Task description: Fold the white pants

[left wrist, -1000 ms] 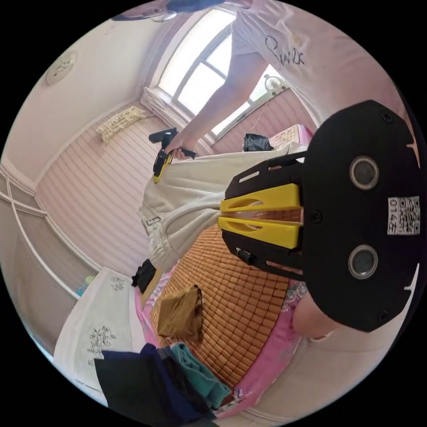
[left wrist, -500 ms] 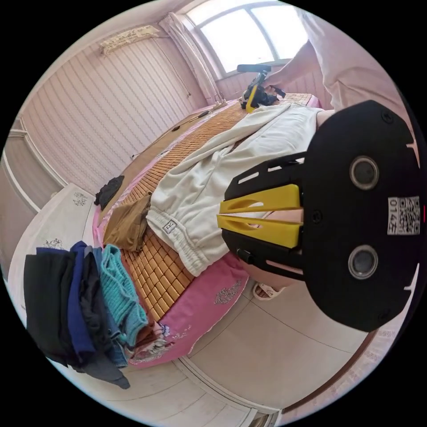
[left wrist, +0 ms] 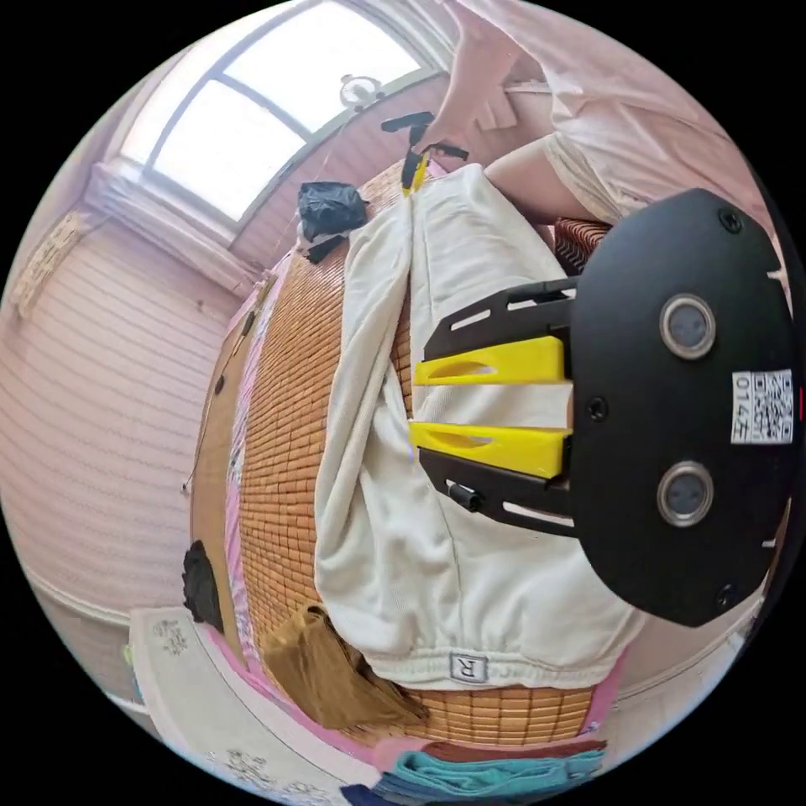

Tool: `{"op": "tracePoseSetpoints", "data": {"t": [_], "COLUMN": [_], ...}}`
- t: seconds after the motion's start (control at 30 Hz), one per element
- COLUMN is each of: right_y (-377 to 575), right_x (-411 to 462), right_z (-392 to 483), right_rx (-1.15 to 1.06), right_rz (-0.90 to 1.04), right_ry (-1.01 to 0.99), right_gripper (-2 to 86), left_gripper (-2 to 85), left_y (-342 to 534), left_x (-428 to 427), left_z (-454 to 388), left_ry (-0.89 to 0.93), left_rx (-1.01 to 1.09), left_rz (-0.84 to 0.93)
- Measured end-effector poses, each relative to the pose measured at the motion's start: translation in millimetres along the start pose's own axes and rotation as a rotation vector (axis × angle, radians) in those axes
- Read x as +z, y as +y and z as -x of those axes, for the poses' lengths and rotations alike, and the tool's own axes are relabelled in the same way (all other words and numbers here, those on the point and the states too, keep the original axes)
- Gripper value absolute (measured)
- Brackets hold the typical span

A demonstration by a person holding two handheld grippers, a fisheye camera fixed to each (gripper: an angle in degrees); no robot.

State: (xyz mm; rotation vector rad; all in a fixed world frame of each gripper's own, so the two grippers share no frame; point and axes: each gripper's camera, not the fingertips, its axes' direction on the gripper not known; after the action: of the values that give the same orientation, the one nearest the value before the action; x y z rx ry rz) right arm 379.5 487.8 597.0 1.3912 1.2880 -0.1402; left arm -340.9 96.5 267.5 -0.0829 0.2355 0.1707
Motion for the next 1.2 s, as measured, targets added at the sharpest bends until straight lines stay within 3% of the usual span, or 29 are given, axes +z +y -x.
{"op": "tracePoseSetpoints", "data": {"t": [0.23,0.37,0.63,0.7,0.83,0.93,1.03,1.1,1.2], "right_y": [-6.9,-2.5,0.3,-5.0,-35.2,-80.8,-136.9,-164.1,-153.4], "right_x": [17.9,2.0,-98.9,-148.5,-196.6,-193.1,-139.0,-81.6,-37.8], "right_z": [-33.1,-54.3,-27.8,0.3,43.8,73.7,81.6,73.9,83.1], "right_rx": [0.136,0.191,-0.041,-0.153,-0.287,-0.327,-0.296,-0.139,-0.153], "right_rz": [0.008,-0.035,-0.238,-0.363,-0.451,-0.423,-0.320,-0.192,-0.169], "right_ry": [0.009,-0.171,-0.437,-0.479,-0.440,-0.290,-0.181,-0.099,-0.062], "right_gripper": [11.8,4.7,1.8,1.6,1.7,2.1,3.1,4.5,3.1], "left_gripper": [8.4,8.4,7.1,5.6,1.5,-0.1,0.3,1.2,1.8], "left_y": [-56.3,-81.5,-110.0,-112.1,-116.6,-116.1,-110.0,-108.8,-111.6], "left_x": [70.4,98.5,143.4,150.9,147.2,126.9,110.0,101.0,80.0], "left_z": [-53.9,-68.5,-100.5,-107.6,-114.1,-115.9,-118.2,-116.7,-105.4], "left_ry": [-0.027,-0.076,-0.246,-0.270,-0.236,-0.158,-0.100,-0.075,-0.065], "left_rx": [0.206,0.249,0.356,0.407,0.474,0.486,0.508,0.466,0.363], "left_rz": [0.167,0.246,0.383,0.387,0.394,0.321,0.274,0.253,0.170]}}
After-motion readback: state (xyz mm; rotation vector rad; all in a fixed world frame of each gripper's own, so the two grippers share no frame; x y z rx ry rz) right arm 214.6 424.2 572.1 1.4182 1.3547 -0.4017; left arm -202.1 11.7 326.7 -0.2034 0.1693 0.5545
